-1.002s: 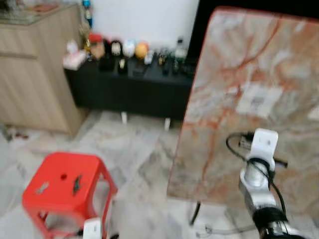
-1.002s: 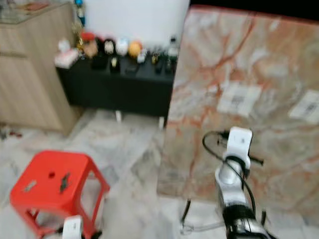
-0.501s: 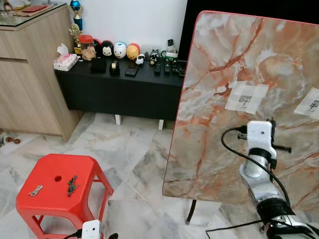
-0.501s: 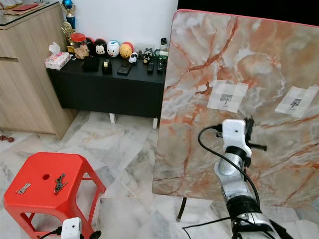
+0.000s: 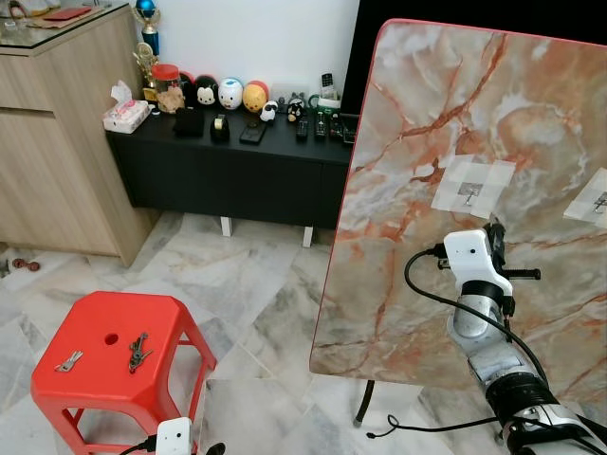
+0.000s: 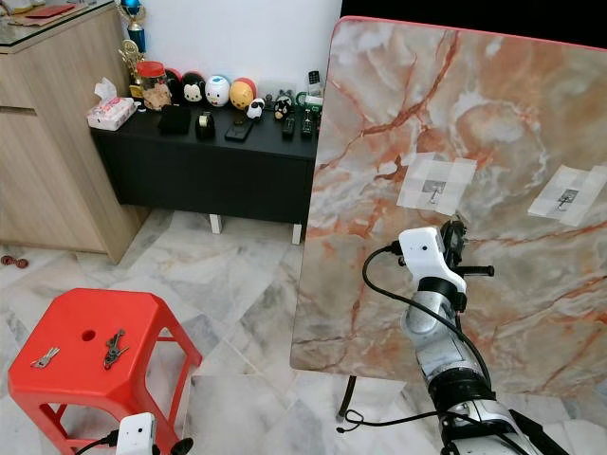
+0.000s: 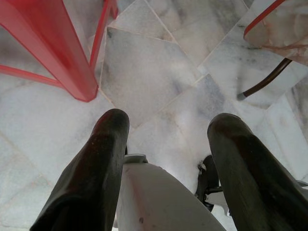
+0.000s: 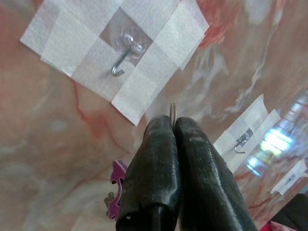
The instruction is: Hang keys on a hook
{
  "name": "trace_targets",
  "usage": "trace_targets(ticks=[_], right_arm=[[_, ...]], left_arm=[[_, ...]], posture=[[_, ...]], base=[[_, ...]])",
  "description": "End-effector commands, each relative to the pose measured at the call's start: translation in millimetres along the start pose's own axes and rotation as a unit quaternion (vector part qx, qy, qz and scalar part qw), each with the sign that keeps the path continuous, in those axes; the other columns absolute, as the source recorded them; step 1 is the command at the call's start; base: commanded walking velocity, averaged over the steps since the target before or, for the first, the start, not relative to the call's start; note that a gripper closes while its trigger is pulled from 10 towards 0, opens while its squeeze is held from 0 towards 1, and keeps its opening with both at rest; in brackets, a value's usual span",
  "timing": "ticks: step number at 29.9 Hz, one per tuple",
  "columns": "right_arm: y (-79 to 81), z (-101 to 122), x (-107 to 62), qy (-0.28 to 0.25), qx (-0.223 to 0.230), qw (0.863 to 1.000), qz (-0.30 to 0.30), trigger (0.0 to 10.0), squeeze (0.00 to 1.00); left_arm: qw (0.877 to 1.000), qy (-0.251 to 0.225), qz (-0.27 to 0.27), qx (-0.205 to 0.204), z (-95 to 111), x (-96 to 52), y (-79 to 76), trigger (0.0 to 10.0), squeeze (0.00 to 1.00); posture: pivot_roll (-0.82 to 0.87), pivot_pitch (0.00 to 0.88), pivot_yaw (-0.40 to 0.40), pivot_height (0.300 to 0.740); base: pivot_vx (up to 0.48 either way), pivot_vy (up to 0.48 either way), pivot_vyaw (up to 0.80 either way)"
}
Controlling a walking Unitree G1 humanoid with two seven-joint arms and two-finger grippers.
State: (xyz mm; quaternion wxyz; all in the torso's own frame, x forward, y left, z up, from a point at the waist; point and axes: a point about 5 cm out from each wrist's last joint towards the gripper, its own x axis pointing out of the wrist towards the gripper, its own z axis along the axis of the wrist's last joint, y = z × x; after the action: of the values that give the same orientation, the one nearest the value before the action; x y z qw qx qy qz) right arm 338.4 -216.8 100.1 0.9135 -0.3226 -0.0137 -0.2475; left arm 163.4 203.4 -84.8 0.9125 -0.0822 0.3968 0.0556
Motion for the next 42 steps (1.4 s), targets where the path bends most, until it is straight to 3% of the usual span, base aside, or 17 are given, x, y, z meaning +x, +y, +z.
trace_targets(ticks=[1, 14, 34, 42], right_arm=[[-6.6, 2.8, 6.9, -0.005, -0.010, 1.000, -0.008, 10.0, 0.00], [2.1, 22.4, 11.5, -0.057, -0.041, 0.997, 0.022, 10.0, 0.00], [-4.6, 21.7, 18.8, -0.028, -0.054, 0.998, -0.006, 10.0, 0.00], [-0.6, 17.7, 17.8, -0.021, -0.084, 0.996, 0.016, 10.0, 0.00]], left_arm=[[1.000, 0.004, -0.002, -0.003, -2.1, 0.2, -3.2, 10.0, 0.00], [1.000, 0.006, -0.002, -0.002, -3.4, -0.1, -3.6, 10.0, 0.00], [1.000, 0.008, 0.000, -0.005, -4.6, -0.5, -3.2, 10.0, 0.00], [1.000, 0.008, 0.000, -0.005, -4.8, -0.5, -3.6, 10.0, 0.00]], posture=[[0.07, 0.000, -0.118, 0.740], [0.07, 0.000, -0.118, 0.740], [0.07, 0.000, -0.122, 0.740], [0.07, 0.000, -0.122, 0.740]], base=[[0.000, 0.000, 0.00], [0.000, 0.000, 0.00], [0.000, 0.000, 0.00], [0.000, 0.000, 0.00]])
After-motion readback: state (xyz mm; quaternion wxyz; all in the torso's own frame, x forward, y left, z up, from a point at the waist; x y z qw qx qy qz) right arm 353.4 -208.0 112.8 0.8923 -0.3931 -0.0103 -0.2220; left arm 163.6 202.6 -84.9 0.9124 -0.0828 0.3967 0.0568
